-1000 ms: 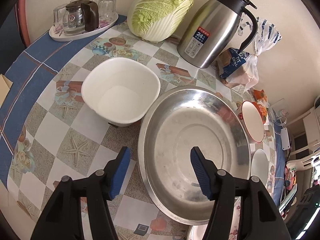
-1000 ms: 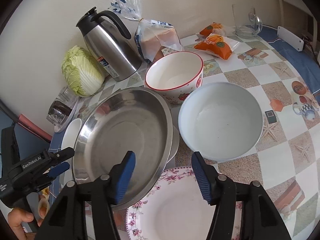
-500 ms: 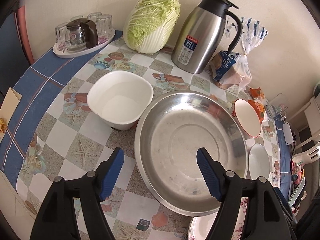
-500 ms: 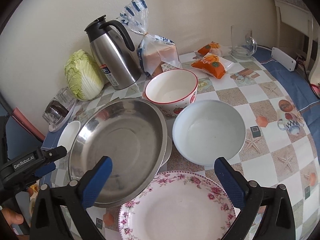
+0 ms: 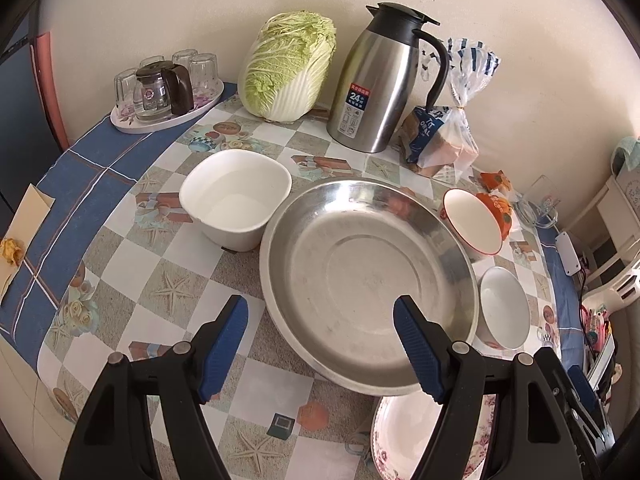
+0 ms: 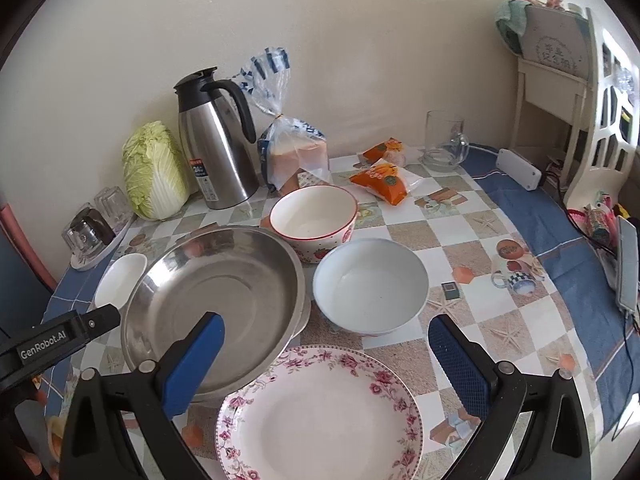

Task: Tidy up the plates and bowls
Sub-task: 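Move both tools to the rim of the pink-floral plate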

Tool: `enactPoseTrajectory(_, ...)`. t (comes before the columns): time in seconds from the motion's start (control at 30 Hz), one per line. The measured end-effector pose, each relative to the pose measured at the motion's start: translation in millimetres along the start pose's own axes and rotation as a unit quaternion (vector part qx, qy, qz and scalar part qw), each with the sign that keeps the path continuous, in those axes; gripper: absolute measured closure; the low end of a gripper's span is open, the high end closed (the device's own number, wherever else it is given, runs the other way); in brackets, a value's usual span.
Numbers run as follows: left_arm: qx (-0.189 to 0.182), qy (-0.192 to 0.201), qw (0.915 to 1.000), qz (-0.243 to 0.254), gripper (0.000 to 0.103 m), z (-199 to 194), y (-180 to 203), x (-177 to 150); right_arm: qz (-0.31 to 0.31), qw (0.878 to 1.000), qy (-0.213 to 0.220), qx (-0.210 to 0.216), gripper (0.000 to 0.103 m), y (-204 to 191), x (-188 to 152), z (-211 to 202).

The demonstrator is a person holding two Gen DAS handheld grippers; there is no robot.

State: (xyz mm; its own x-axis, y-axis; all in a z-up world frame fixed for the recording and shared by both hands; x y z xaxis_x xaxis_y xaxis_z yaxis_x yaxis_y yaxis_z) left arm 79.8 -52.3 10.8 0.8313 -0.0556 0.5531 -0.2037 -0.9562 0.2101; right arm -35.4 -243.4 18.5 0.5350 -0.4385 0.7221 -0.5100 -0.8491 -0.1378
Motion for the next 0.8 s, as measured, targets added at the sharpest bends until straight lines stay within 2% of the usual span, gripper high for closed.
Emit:
enactPoseTrajectory(0.1, -0.005, -0.002, 1.0000, -0.003, 0.027, -3.3, 2.0, -6.6, 0.018, 1.000, -0.015, 0.018, 0.000, 9.5, -4.2, -0.1)
enactPoseTrajectory(0.23, 0.008, -0.018, 0.9998, 0.003, 0.027, -3.7, 7.2, -20.6, 0.042, 0.998, -0.041, -0.002, 0.000, 25.5, -11.7, 2.2)
enactPoseTrajectory(0.33, 0.001, -0.037, 0.9993, 0.009, 0.026, -0.5, 13.3, -31.4, 0.059, 0.994, -0.085, -0.027, 0.000, 41.0, -24.2, 11.8)
enactPoseTrajectory(0.53, -0.021, -0.081, 0.9962, 0.025, 0.025, 8.3, 29.3, -53.9, 0.107, 0.979, -0.169, -0.025, 0.000, 68.6, -49.3, 30.0)
enactPoseTrajectory(0.6, -0.028, -0.093, 0.9949, 0.029, 0.023, 11.4, 34.0, -60.5, 0.108, 0.976, -0.185, -0.030, 0.000, 71.3, -55.6, 32.8)
enactPoseTrajectory(0.67, -0.029, -0.103, 0.9936, 0.035, 0.008, 15.6, 38.3, -66.1, 0.108, 0.972, -0.203, -0.036, 0.000, 73.8, -61.7, 38.0)
enactPoseTrajectory(0.8, -0.033, -0.126, 0.9908, 0.037, 0.007, 25.7, 42.8, -74.0, 0.115, 0.963, -0.241, -0.045, 0.001, 82.3, -74.9, 51.2)
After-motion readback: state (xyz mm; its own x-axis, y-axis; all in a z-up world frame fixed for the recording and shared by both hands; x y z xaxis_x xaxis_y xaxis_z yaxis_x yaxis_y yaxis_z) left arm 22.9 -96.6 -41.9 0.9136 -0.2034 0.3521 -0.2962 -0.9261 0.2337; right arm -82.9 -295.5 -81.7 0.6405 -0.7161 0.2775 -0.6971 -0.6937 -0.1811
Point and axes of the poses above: each gripper's, at about its wrist camera, not at the fingertips, and z roughly the way its jaws point, y to its right, x to its top, the point moved 2 cm from there along z, roughly the way its jaws point
